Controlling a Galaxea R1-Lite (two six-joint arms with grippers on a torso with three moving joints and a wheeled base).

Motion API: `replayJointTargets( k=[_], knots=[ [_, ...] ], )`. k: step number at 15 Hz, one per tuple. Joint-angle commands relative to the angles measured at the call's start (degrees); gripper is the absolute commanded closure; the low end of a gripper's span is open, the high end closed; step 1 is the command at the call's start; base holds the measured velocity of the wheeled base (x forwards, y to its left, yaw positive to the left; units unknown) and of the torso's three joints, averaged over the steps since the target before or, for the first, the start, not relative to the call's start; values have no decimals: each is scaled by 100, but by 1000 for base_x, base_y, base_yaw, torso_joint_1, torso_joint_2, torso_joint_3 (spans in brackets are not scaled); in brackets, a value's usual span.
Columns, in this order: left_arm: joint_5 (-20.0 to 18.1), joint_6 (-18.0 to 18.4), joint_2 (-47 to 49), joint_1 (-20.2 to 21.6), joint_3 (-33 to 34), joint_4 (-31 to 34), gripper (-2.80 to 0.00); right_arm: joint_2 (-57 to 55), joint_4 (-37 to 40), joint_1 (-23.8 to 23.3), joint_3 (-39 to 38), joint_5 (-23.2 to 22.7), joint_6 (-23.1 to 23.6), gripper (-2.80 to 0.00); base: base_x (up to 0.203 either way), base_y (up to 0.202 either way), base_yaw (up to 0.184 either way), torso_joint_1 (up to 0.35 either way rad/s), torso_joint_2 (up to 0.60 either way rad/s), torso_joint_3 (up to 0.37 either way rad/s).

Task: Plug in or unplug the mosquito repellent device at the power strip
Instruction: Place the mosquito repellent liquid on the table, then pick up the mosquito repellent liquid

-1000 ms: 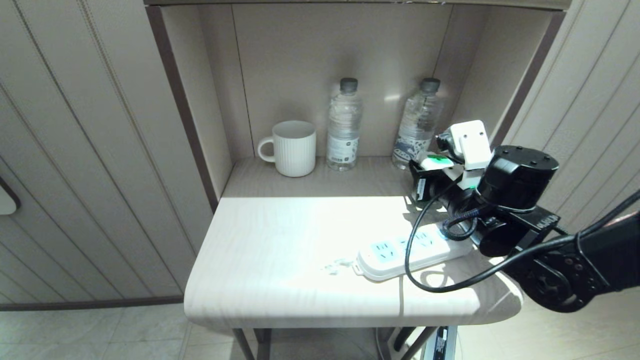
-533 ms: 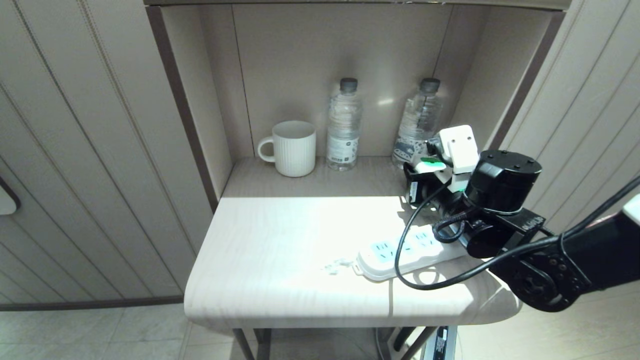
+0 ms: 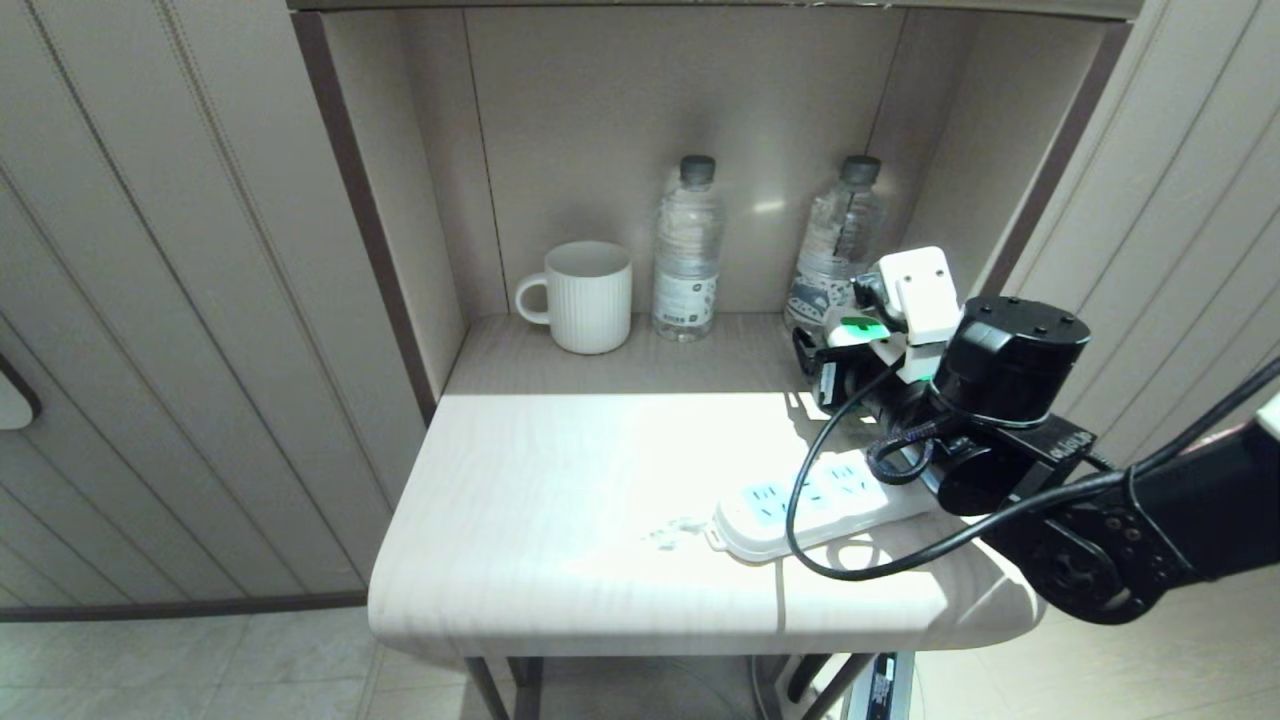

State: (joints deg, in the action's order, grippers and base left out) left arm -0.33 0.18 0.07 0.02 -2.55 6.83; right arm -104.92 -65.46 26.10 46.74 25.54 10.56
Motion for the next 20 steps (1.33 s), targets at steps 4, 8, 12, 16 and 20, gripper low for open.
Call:
replayJointTargets(
  k=[4,8,12,16,20],
  knots=[
    [-2,0,9,-2,0,3,0,733,48,201,-156,20,105,-280,0,0,0,0,0,0],
    [-2,0,1,-2,0,3,0,1824,1009,494,-477,29,153,-280,0,0,0,0,0,0],
    [-2,0,1,-2,0,3,0,2800,2229,541,-579,32,150,0,0,0,0,0,0,0],
    [-2,0,1,6,0,3,0,4545,4776,535,-614,31,-32,0,0,0,0,0,0,0],
    [-2,0,1,4,0,3,0,5845,7322,141,-595,194,-951,0,0,0,0,0,0,0]
  ],
)
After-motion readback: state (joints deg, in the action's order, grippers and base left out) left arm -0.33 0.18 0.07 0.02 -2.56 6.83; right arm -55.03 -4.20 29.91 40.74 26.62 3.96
